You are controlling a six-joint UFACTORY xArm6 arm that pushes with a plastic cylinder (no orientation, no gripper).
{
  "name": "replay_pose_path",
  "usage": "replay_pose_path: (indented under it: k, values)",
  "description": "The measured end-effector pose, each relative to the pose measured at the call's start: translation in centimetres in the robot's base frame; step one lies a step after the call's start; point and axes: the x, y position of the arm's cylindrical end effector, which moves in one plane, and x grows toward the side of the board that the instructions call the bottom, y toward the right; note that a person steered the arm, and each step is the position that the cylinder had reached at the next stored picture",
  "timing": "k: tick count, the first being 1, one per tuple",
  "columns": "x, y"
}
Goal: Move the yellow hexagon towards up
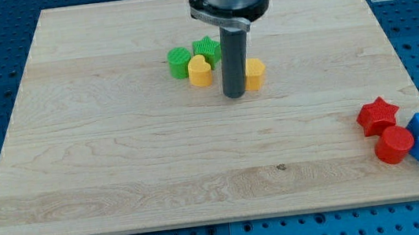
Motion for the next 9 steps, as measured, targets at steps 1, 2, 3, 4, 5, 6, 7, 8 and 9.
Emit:
replay_pose_path:
  k: [1, 2, 3, 4, 5, 6, 7, 8, 9]
  values:
    - [1.5, 0.1]
    - [1.5, 0.6]
    - [1.1, 1.4]
    - [0.0, 2.4]
    - [-1.5, 2.7]
    - [-2.9, 2.7]
    - [-3.9, 2.7]
    - [-5.1, 2.9]
    - [-5.5, 3.2]
